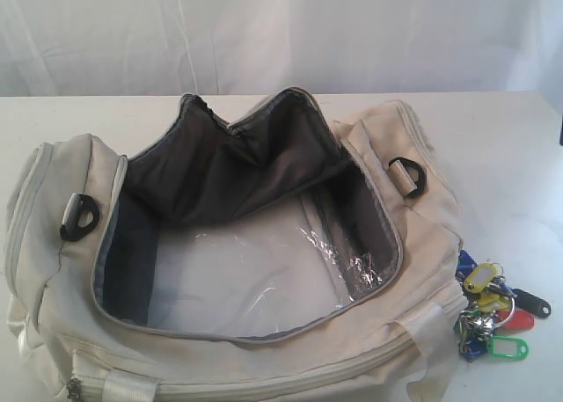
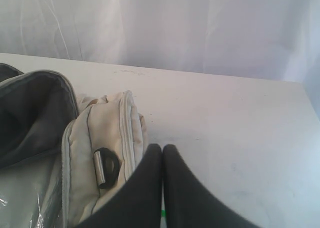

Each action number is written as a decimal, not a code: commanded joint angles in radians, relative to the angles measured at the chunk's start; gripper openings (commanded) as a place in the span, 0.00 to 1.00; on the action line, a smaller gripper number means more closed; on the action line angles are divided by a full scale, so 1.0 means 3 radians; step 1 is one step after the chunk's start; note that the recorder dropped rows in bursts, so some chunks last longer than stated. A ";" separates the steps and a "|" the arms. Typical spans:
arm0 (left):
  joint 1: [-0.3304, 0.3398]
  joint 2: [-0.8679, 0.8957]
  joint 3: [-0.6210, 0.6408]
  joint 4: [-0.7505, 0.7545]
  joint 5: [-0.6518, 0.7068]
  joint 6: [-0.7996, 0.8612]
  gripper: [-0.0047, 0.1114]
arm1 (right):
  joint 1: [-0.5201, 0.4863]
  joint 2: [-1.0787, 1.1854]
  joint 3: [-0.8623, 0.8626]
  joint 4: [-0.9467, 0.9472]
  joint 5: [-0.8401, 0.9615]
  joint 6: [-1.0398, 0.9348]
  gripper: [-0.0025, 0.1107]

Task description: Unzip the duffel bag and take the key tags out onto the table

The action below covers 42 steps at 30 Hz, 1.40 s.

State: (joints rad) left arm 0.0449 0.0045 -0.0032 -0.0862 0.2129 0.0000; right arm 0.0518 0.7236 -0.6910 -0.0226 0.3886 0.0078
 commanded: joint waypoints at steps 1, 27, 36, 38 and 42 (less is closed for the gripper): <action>0.0008 -0.0015 0.0011 -0.0034 -0.0012 -0.0103 0.04 | -0.0008 -0.0016 0.0018 -0.0002 -0.0031 -0.0026 0.02; 0.0008 -0.0015 0.0011 0.0505 -0.0036 -0.0153 0.04 | -0.0008 -0.0016 0.0018 -0.0002 -0.0031 -0.0026 0.02; 0.0008 -0.0015 0.0011 0.0505 -0.0016 -0.0153 0.04 | -0.0008 -0.0016 0.0018 -0.0002 -0.0031 -0.0026 0.02; 0.0008 -0.0015 0.0011 0.0470 0.0042 -0.0269 0.04 | -0.0008 -0.0016 0.0018 -0.0002 -0.0031 -0.0026 0.02; 0.0008 -0.0015 0.0011 0.0438 0.0042 -0.0659 0.04 | -0.0008 -0.0016 0.0018 -0.0002 -0.0031 -0.0026 0.02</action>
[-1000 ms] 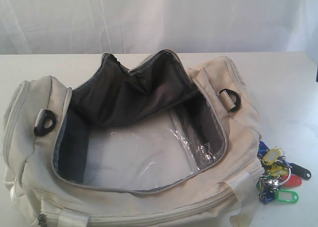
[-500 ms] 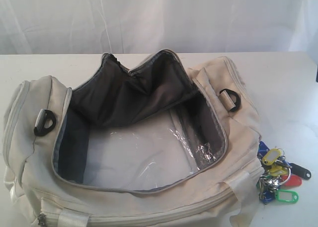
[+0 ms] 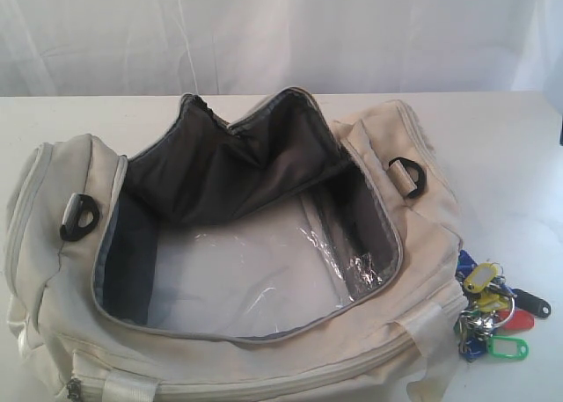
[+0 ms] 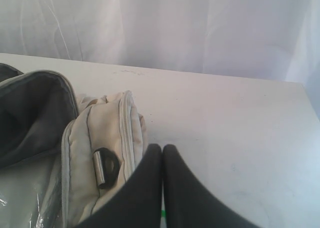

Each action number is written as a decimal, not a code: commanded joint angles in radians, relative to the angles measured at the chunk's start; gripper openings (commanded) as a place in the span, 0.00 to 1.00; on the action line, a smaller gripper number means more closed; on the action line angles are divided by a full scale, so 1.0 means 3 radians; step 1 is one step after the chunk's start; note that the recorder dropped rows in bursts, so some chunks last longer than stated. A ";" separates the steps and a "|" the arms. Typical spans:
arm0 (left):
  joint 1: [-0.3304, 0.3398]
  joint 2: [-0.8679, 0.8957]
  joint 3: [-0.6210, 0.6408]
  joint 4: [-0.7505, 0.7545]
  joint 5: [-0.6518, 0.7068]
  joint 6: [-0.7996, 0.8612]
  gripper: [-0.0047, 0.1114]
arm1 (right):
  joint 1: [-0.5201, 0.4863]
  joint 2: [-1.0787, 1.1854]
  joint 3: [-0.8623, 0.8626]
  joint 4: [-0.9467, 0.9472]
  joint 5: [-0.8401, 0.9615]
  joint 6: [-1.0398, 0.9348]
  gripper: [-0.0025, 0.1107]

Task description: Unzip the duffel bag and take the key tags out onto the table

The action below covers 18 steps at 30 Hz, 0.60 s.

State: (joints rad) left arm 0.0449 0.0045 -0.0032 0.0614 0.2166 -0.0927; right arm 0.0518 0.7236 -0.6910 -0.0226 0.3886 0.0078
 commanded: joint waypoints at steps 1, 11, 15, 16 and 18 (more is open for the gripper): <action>0.0008 -0.0015 0.0011 -0.0054 0.0030 -0.0397 0.04 | -0.0008 -0.0016 0.0018 -0.0002 -0.0031 -0.0026 0.02; 0.0008 -0.0015 0.0011 -0.0054 0.0030 -0.0376 0.04 | -0.0008 -0.0016 0.0018 -0.0002 -0.0031 -0.0026 0.02; 0.0008 -0.0015 0.0011 0.0051 0.0030 -0.0376 0.04 | -0.0008 -0.0016 0.0018 -0.0002 -0.0031 -0.0026 0.02; 0.0008 -0.0015 0.0011 0.0075 0.0030 -0.0376 0.04 | -0.0008 -0.0016 0.0018 -0.0002 -0.0031 -0.0026 0.02; 0.0008 -0.0015 0.0011 0.0091 0.0030 -0.0376 0.04 | -0.0008 -0.0016 0.0018 -0.0002 -0.0031 -0.0026 0.02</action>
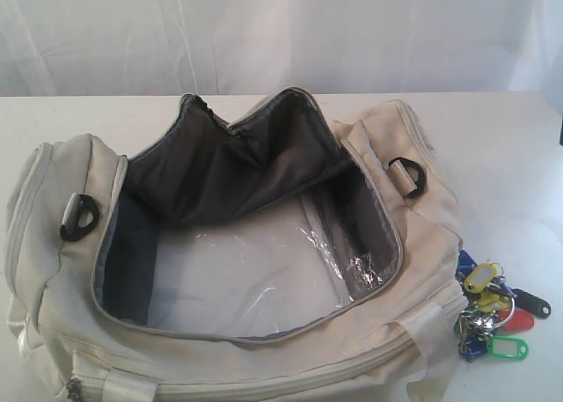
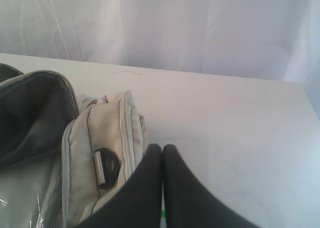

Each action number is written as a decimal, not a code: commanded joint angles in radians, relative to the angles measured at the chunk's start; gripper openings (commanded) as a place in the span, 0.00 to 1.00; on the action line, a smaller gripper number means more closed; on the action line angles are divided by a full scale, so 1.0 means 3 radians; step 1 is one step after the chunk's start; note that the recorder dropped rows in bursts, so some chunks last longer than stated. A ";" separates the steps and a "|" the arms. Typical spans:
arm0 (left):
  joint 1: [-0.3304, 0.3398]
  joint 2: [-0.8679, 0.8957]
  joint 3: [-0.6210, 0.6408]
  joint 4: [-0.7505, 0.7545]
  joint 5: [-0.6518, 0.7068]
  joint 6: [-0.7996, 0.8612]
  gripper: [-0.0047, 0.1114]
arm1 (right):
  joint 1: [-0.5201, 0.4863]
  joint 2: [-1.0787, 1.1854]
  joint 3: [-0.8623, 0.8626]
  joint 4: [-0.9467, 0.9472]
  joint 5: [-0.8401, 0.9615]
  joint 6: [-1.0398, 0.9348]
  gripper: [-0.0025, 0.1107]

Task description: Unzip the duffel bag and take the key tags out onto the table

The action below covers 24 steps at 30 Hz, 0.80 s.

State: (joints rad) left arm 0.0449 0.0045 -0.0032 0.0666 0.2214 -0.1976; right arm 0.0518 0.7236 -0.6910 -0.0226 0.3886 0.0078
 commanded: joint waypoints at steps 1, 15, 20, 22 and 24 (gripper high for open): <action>0.0008 -0.0015 0.0011 0.0074 0.0014 -0.0026 0.04 | -0.0008 -0.0016 0.0018 -0.0002 -0.0031 -0.0026 0.02; 0.0008 -0.0015 0.0011 0.0076 0.0003 -0.0026 0.04 | -0.0008 -0.0016 0.0018 -0.0002 -0.0031 -0.0026 0.02; 0.0008 -0.0015 0.0011 0.0076 0.0003 -0.0026 0.04 | 0.0196 -0.0022 0.0018 -0.0002 -0.0034 -0.0026 0.02; 0.0008 -0.0015 0.0011 0.0076 0.0003 -0.0026 0.04 | 0.0294 -0.0107 0.0027 -0.0002 -0.0010 -0.0026 0.02; 0.0008 -0.0015 0.0011 0.0076 0.0003 -0.0026 0.04 | 0.0252 -0.0296 0.0084 0.0075 -0.0016 -0.0026 0.02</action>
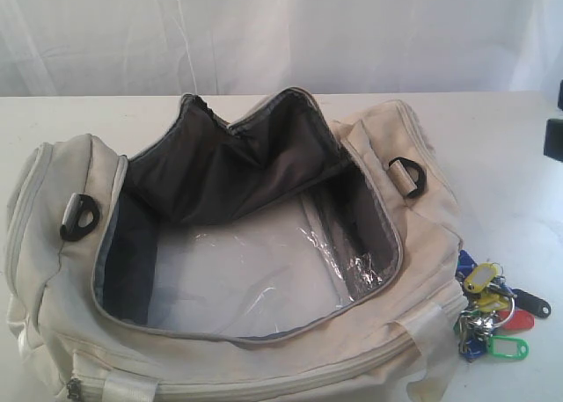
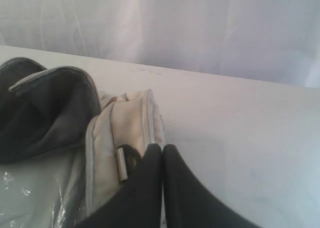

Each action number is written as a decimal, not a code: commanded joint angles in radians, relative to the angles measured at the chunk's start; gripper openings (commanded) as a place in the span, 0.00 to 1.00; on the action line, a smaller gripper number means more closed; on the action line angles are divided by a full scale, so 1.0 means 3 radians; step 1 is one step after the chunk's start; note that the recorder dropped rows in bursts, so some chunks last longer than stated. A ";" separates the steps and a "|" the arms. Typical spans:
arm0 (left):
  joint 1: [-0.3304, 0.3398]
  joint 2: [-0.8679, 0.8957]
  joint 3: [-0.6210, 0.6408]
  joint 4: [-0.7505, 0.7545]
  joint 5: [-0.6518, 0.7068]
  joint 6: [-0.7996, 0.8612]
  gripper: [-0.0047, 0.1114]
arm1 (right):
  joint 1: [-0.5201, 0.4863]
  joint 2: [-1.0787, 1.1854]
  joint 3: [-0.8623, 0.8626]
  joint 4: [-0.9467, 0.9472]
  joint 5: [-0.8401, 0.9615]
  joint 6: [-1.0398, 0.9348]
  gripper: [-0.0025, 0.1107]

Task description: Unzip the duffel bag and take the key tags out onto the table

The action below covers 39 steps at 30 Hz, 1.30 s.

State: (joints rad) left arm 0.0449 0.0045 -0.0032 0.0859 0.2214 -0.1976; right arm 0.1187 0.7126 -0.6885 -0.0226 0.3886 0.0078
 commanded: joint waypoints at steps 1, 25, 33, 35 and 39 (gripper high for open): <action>0.0008 -0.0015 0.0011 0.0011 0.0003 -0.0026 0.04 | -0.0046 -0.0409 0.0116 0.0159 -0.0022 -0.0026 0.02; 0.0008 -0.0015 0.0011 0.0011 0.0003 -0.0026 0.04 | -0.0641 -0.2375 0.1479 0.0174 -0.0155 -0.0026 0.02; 0.0008 -0.0015 0.0011 0.0011 0.0003 -0.0026 0.04 | -0.0614 -0.2375 0.2295 0.0181 -0.0139 -0.0026 0.02; 0.0008 -0.0015 0.0011 0.0011 0.0003 -0.0026 0.04 | -0.0614 -0.2375 0.2295 0.0181 -0.0258 -0.0026 0.02; 0.0008 -0.0015 0.0011 0.0011 0.0003 -0.0026 0.04 | -0.0614 -0.2375 0.2295 0.0181 -0.0212 -0.0026 0.02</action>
State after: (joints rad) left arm 0.0449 0.0045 -0.0032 0.0859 0.2214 -0.1999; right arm -0.0699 0.0050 -0.0047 0.0270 0.3417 0.0078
